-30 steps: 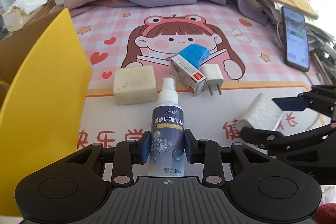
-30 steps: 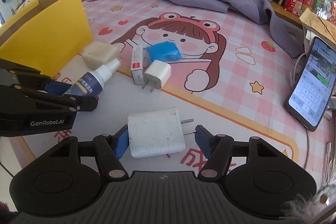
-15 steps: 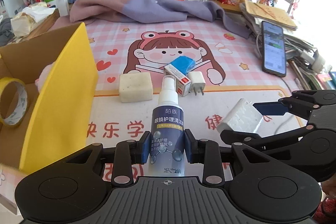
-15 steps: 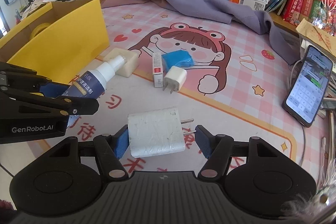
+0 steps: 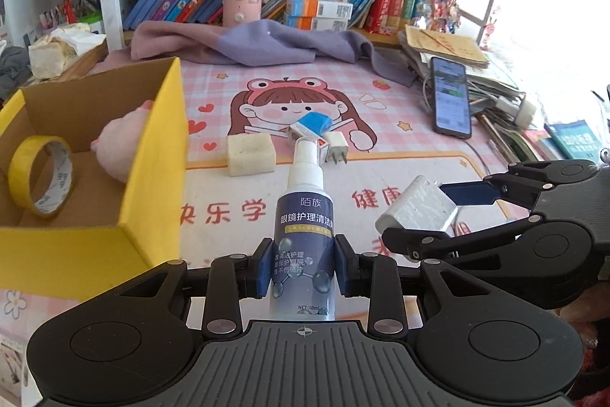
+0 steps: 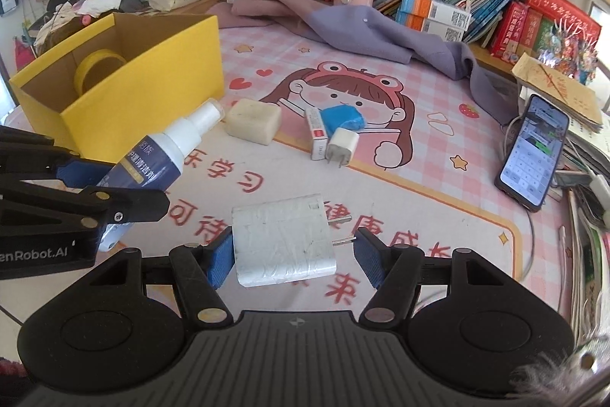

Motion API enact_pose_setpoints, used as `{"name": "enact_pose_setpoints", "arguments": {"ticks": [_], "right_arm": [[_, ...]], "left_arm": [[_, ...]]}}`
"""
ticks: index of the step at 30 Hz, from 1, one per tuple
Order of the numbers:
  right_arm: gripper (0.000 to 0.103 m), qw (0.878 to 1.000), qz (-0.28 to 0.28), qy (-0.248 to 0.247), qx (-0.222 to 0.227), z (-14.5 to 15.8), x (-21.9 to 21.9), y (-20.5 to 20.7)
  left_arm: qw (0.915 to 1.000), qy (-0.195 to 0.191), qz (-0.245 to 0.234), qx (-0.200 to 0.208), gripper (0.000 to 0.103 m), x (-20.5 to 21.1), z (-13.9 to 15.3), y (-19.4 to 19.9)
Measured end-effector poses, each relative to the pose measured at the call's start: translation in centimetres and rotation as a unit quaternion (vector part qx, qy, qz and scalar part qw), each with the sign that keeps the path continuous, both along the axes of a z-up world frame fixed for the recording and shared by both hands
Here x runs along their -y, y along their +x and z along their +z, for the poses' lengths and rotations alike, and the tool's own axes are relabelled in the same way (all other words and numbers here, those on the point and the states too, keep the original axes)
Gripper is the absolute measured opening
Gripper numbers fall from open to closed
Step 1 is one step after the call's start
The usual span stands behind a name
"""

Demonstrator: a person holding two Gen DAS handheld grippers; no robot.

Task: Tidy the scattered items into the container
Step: 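Lift the spray bottle and charger and carry both toward the yellow box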

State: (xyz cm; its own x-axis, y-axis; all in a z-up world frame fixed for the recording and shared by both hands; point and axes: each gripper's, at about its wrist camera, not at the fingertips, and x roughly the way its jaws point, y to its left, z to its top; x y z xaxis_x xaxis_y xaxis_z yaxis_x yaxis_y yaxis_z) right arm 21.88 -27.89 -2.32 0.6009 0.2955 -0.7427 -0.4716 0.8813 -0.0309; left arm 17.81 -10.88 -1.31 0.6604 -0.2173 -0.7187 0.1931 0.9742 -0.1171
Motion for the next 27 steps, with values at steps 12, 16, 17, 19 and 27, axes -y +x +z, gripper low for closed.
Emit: {"name": "enact_pose_setpoints", "arguments": {"ticks": [12,16,17,19,27], "right_arm": [[0.064,0.999,-0.025,-0.012,0.017,1.0,-4.2,-8.6],[0.064,0.999,-0.033,-0.012,0.020,1.0,-5.5,-11.0],[0.064,0.999,-0.034,-0.012,0.020,1.0,-5.8,-11.5],[0.064,0.999,-0.034,-0.011,0.020,1.0,-6.5,-12.6],[0.064,1.000,-0.024,-0.008,0.019,1.1,-9.2,-15.7]], "left_arm": [[0.9996,-0.007,-0.027,0.011,0.031,-4.5,0.6,-6.8],[0.9992,-0.010,-0.035,0.014,0.031,-5.9,0.6,-8.9],[0.9992,-0.009,-0.037,0.014,0.031,-6.2,0.6,-9.3],[0.9991,-0.008,-0.039,0.015,0.031,-6.8,0.7,-10.2],[0.9994,-0.005,-0.032,0.015,0.031,-9.5,0.8,-13.1]]}}
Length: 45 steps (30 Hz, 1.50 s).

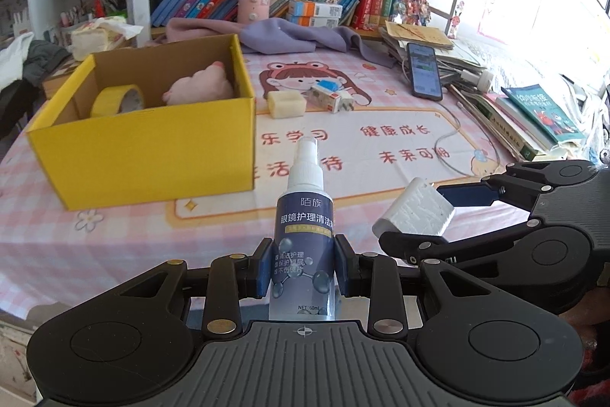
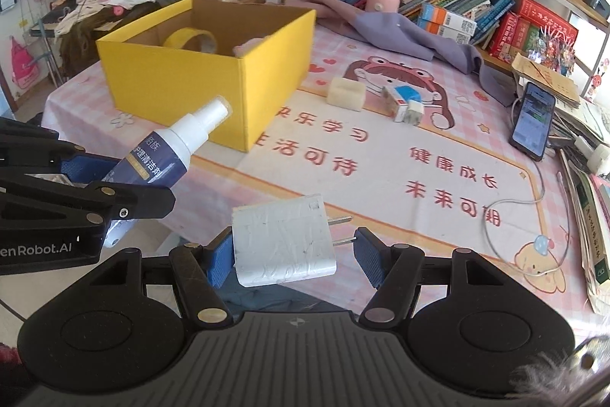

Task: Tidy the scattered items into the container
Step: 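Lift the spray bottle and charger and carry both toward the yellow box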

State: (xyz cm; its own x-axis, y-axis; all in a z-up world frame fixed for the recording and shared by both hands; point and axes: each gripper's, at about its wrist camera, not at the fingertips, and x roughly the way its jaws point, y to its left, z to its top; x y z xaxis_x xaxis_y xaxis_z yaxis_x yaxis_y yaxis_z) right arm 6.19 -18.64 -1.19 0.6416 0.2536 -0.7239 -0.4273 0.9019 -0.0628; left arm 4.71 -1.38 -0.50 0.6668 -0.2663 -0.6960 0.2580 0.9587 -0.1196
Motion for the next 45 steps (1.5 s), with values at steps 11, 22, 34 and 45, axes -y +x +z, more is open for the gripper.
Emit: {"name": "enact_pose_setpoints", "arguments": {"ticks": [11,22,34,45], "right_arm": [[0.064,0.999,0.044,-0.011,0.000,0.1,-3.8,-1.5],[0.064,0.996,0.083,-0.020,0.002,0.0,-7.0,-2.0],[0.064,0.994,0.112,-0.016,0.001,-0.1,-10.3,-1.6],[0.064,0.990,0.140,-0.011,-0.006,-0.2,-12.0,-0.6]], "left_arm": [[0.9992,-0.007,0.040,-0.002,0.031,-3.6,-0.2,-2.2],[0.9973,-0.007,0.073,-0.002,0.031,-6.6,-0.4,-3.4],[0.9950,0.002,0.100,-0.009,0.031,-9.3,-0.7,-3.4],[0.9925,0.002,0.121,-0.013,0.031,-10.8,-0.7,-3.0]]}}
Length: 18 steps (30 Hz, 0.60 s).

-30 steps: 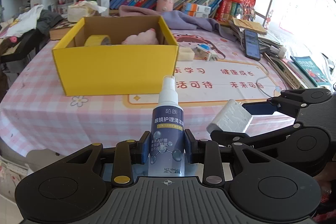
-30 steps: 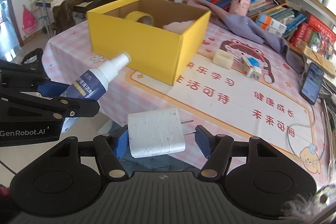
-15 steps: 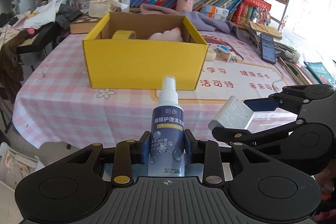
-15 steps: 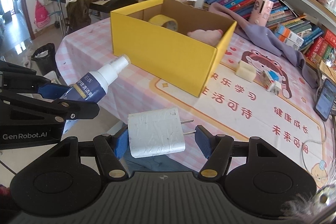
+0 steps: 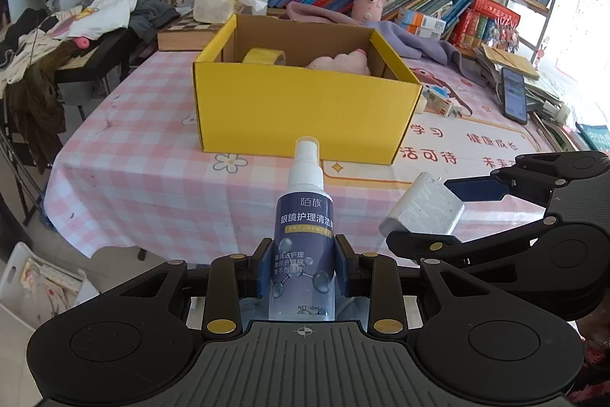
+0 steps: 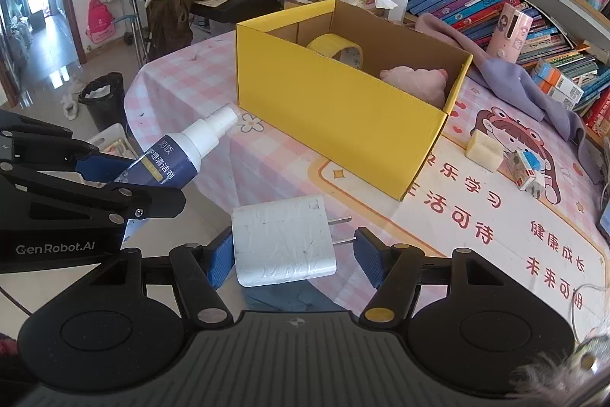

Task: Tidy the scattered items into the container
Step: 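Lift the spray bottle and charger and carry both toward the yellow box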

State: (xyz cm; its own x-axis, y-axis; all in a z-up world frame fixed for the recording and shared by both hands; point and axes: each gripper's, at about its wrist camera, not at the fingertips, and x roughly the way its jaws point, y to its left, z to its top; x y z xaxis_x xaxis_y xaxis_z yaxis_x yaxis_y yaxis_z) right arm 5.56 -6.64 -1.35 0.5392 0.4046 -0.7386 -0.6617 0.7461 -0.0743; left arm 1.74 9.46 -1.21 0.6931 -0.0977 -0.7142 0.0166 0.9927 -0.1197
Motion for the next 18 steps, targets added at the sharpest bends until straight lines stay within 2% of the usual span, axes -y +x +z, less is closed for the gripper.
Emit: {"name": "enact_pose_setpoints", "arguments": {"ticks": [8,12,18], "right_arm": [[0.064,1.000,0.006,0.002,-0.001,0.1,0.0,1.2],[0.064,1.000,0.005,0.017,0.009,0.7,0.2,2.5],[0.064,0.998,0.012,0.049,0.047,3.2,0.0,5.0]], "left_arm": [[1.0000,-0.007,0.002,0.001,0.031,0.0,0.1,1.3],[0.9998,0.001,0.002,0.018,0.031,0.0,1.0,2.3],[0.9986,0.012,0.001,0.052,0.031,-0.5,3.4,4.6]]}}
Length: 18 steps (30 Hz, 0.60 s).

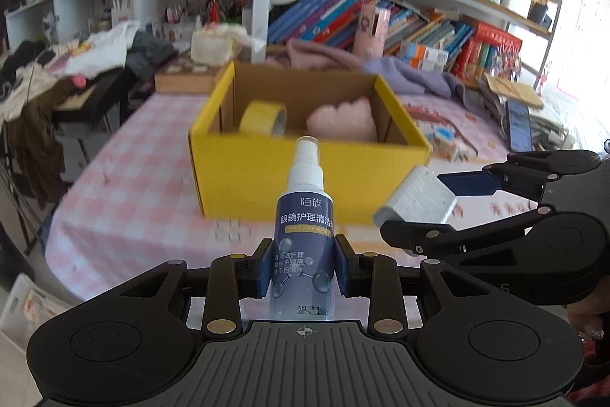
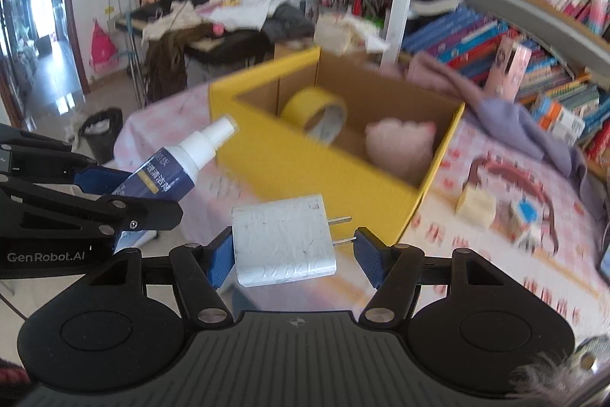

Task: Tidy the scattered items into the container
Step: 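Lift the spray bottle and charger and carry both toward the yellow box, then lower the bottle and charger into the box and open both grippers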

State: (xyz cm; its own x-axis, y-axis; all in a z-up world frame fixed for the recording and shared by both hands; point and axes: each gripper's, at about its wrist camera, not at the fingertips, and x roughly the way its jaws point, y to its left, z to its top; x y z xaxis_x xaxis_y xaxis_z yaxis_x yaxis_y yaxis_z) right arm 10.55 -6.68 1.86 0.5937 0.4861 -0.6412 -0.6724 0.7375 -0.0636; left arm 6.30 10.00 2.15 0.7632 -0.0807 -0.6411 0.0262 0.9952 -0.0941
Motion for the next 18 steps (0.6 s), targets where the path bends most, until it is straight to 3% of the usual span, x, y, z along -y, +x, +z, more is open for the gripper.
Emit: {"name": "enact_pose_setpoints", "arguments": {"ticks": [11,18], "right_arm": [[0.064,0.999,0.012,0.033,0.039,3.5,-1.1,7.1],[0.064,0.998,0.034,-0.012,0.043,2.4,-2.0,12.5]], "left_arm": [[0.9989,0.016,-0.008,0.043,0.031,-0.7,3.1,6.7],[0.9992,0.025,-0.024,0.022,0.031,-1.2,2.6,12.3]]}}
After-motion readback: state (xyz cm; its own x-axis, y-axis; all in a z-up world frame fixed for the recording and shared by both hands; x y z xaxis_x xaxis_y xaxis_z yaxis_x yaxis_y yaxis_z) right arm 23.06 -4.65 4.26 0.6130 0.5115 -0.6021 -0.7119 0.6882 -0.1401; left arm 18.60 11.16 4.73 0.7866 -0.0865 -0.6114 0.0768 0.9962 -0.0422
